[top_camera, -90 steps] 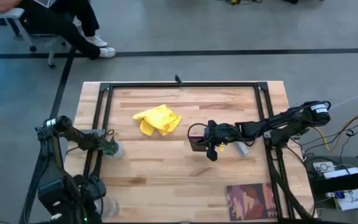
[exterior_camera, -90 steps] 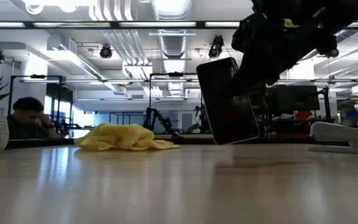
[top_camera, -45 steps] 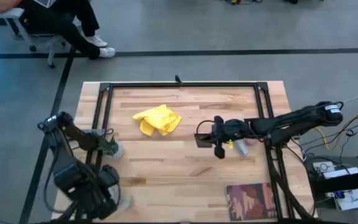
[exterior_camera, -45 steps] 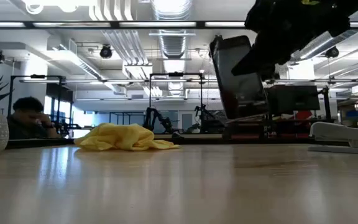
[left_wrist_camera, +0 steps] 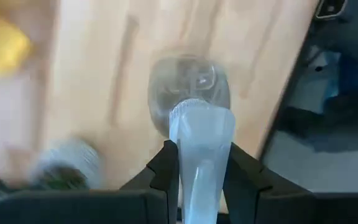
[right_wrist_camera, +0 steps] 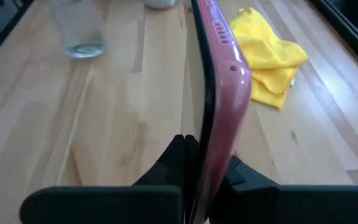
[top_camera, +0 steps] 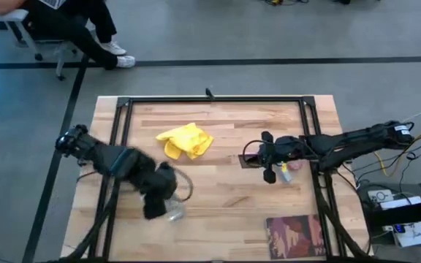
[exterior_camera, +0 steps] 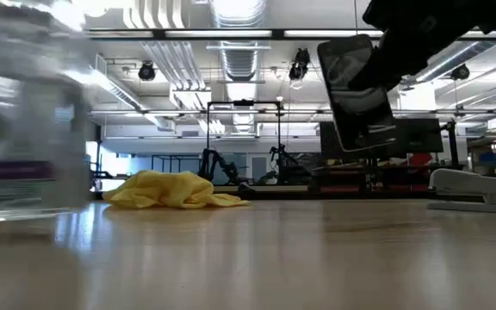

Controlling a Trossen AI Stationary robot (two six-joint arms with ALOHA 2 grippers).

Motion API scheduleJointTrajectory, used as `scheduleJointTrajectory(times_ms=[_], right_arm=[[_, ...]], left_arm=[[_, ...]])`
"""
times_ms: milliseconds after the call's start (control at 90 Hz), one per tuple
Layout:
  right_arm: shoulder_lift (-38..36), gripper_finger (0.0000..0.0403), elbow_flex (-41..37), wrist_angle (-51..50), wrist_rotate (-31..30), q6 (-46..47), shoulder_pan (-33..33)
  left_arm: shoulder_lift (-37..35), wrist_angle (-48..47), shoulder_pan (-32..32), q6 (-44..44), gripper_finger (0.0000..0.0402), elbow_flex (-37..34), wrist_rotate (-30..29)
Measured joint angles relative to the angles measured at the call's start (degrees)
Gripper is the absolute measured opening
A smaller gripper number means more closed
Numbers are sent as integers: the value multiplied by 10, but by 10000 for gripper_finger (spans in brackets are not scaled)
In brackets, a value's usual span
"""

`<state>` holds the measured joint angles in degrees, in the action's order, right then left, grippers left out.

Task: Apply microfiber cloth
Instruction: Spray the front and back of the cellphone using the spray bottle

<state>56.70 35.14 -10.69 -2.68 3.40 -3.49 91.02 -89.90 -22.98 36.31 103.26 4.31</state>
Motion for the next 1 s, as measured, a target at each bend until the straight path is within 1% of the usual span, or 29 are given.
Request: scheduleJointTrajectory(times_ms=[100,178,311,456,589,678,733,922,1000], right_arm=[[-9,4,0,-25,1,3,0],[-13,4,0,-36,1,5,0],[-12,4,0,-40,1,5,0],[-12,4,0,-40,1,6,0],[-12,4,0,-40,1,10,0],[-12,4,0,-40,1,20,0],[-11,4,0,-40,1,29,0],[-11,4,-1,-33,1,46,0],[-11,4,-1,-24,1,61,0]], left_arm=[[0,10,47,-125,70,0,-11],[0,26,80,-214,70,0,-9],[0,58,118,-356,70,0,-8],[4,109,129,-518,69,1,-18],[16,130,122,-665,69,1,-75],[26,135,121,-725,69,1,-121],[31,135,121,-756,69,1,-132],[45,131,121,-845,68,2,-129],[45,133,117,-864,68,2,-120]])
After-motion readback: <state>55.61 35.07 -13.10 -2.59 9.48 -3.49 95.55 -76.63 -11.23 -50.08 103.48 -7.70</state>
